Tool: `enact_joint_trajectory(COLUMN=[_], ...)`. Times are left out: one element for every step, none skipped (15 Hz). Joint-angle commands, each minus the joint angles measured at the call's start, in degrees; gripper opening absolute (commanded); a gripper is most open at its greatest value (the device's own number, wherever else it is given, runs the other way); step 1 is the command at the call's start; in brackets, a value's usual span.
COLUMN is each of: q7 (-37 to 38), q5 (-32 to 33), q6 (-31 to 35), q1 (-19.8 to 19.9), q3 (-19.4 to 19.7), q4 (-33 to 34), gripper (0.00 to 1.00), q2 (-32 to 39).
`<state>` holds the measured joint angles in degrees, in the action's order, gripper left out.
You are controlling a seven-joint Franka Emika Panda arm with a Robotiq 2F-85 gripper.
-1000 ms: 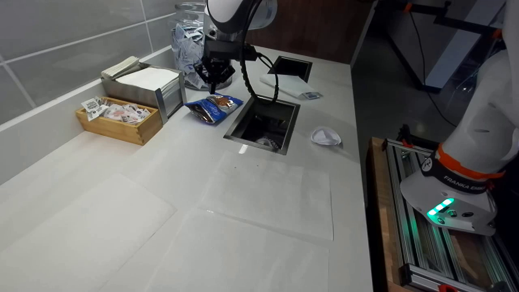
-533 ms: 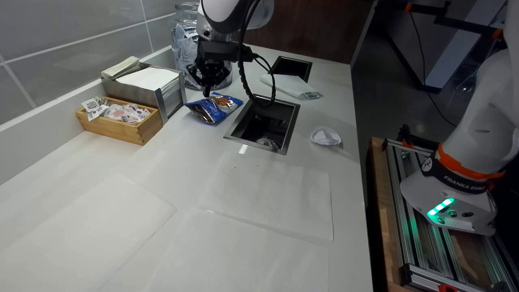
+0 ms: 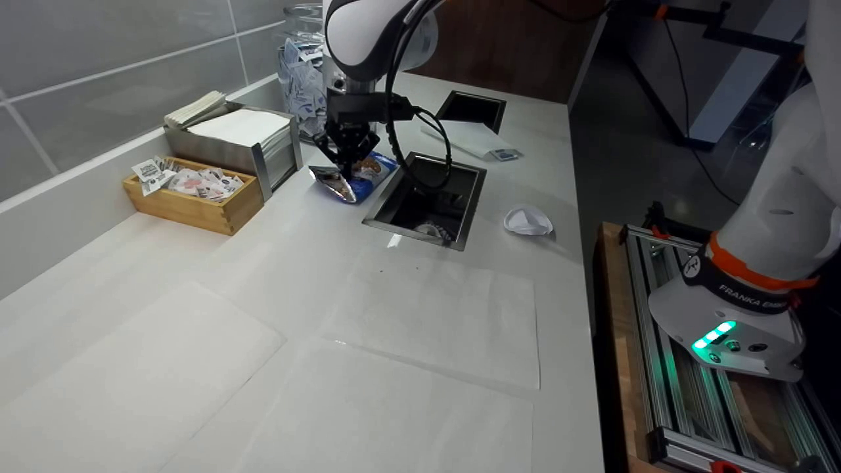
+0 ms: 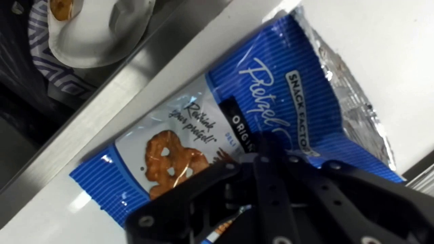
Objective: Press down on the blue and white packet nine times
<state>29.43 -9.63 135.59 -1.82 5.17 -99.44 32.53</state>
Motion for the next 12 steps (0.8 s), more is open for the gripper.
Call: enact_joint_trajectory(q7=[-0.84,-0.92,-0.86,-0.8,-0.69,-0.54,-0.38,-0.2,0.04,0.13,0.01,0.08], q5=[-0.44,-0.53,-0.58,-0.55,-0.41,-0.26,-0.13,0.09,0.39,0.48,0.3,0.23], q6=[-2.84,-3.16,-3.29,-3.58,-3.79,-3.83,-3.64,-3.32,-2.98,-2.7,-2.27,-1.88], q1=[0.68,0.74,0.73,0.68,0.56,0.41,0.24,0.02,-0.21,-0.32,-0.28,-0.27], q3=[-0.17,-0.24,-0.26,-0.25,-0.19,-0.1,-0.01,0.12,0.33,0.4,0.35,0.38], q4=[2.65,2.86,3.01,3.04,2.96,2.66,2.14,1.38,0.66,0.08,-0.76,-1.35], gripper=[0.0,0.0,0.0,0.0,0.0,0.0,0.0,0.0,0.0,0.0,0.0,0.0], q2=[2.54,2.61,2.58,2.34,1.96,1.4,0.68,-0.28,-1.15,-1.94,-3.04,-3.9])
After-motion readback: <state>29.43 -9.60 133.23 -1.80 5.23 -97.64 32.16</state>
